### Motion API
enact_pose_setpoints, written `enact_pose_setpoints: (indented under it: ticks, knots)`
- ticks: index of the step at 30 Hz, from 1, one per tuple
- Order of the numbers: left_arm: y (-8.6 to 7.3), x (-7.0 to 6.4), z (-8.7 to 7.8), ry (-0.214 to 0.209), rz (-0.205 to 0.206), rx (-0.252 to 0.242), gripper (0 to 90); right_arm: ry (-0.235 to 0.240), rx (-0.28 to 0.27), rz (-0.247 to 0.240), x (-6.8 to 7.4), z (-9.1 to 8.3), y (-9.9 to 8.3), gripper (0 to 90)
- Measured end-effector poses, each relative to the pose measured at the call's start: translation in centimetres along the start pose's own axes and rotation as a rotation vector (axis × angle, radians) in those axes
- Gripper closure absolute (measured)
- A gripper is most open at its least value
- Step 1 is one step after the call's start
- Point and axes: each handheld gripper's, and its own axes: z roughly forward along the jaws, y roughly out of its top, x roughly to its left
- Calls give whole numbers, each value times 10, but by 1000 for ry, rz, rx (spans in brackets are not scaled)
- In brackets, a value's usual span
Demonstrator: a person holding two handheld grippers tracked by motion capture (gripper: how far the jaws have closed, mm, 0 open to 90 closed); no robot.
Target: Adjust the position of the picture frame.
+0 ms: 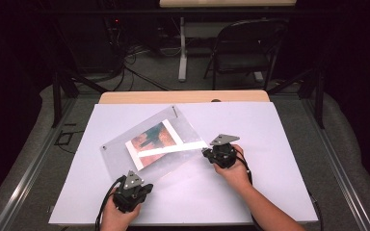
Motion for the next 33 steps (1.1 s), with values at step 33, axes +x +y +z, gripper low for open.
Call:
enact_pose_setpoints:
  ticks: [33]
  knots:
    - [4, -1, 4, 5, -23, 9, 900, 99, -56, -9, -20, -15, -10, 750]
